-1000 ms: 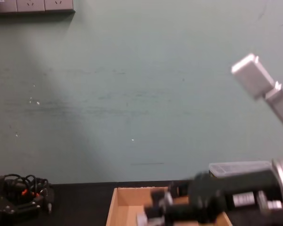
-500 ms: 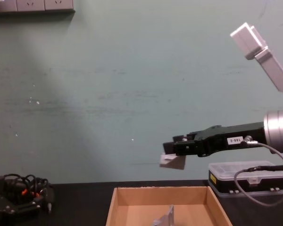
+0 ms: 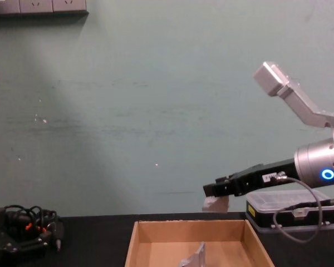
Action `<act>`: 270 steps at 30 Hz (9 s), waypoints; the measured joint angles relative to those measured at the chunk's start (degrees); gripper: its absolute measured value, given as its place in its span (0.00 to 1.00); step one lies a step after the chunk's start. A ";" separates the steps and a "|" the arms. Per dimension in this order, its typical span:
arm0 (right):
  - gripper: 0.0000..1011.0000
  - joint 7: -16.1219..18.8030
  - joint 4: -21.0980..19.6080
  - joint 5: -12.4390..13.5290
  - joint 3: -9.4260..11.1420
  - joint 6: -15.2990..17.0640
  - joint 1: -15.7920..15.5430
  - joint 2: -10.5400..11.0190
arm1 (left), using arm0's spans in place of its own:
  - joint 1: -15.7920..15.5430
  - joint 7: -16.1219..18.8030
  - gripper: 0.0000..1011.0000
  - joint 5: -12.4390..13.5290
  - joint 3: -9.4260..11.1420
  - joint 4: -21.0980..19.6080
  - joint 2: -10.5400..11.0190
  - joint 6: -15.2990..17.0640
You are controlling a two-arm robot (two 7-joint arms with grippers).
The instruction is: Use one hand to pick up the angle iron from the table and place it into the box.
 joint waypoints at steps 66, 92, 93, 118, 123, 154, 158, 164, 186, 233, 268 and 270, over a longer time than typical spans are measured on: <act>0.99 3.07 13.60 -7.58 -1.74 -2.29 3.33 -5.30 | 0.00 0.00 1.00 0.00 0.00 0.01 0.00 0.00; 0.99 8.10 -17.69 -1.43 3.53 -0.94 -11.74 4.86 | 0.00 0.00 1.00 0.00 0.00 0.01 0.00 0.00; 0.99 8.56 -19.17 -1.12 3.39 -0.84 -12.44 5.30 | 0.00 0.00 1.00 0.00 0.00 0.00 0.00 0.00; 0.99 20.42 -30.26 2.32 -7.47 -1.22 -14.77 6.70 | 0.00 0.00 1.00 0.00 0.00 0.01 0.00 0.00; 0.99 20.58 -29.82 2.08 -9.79 -0.19 -14.27 5.49 | 0.00 0.00 1.00 0.00 0.00 0.01 0.00 0.00; 0.99 13.83 -20.38 -1.93 -17.68 1.05 -11.51 -0.14 | 0.00 0.00 1.00 0.00 0.00 0.00 0.00 0.00; 0.99 13.54 -19.73 -2.27 -17.83 1.15 -11.42 -0.44 | 0.00 0.00 1.00 0.00 0.00 0.00 0.00 0.00; 0.99 13.69 -18.55 -3.03 -18.24 0.85 -10.94 -1.09 | 0.00 0.00 1.00 0.00 0.00 0.00 0.00 0.00; 0.76 14.20 -18.07 -3.39 -18.42 0.54 -10.69 -1.33 | 0.00 0.00 1.00 0.00 0.00 0.00 0.00 0.00; 0.43 11.70 -22.71 1.72 -11.70 0.22 -10.39 1.39 | 0.01 0.00 1.00 0.00 0.00 0.00 0.00 0.00; 0.43 8.36 -16.65 0.35 -6.06 0.96 -6.39 10.75 | 0.00 0.00 1.00 0.00 0.00 0.00 0.00 0.00; 0.43 8.08 -15.81 -0.43 -6.07 0.57 -6.33 10.56 | 0.00 0.00 1.00 0.00 0.00 0.00 0.00 0.00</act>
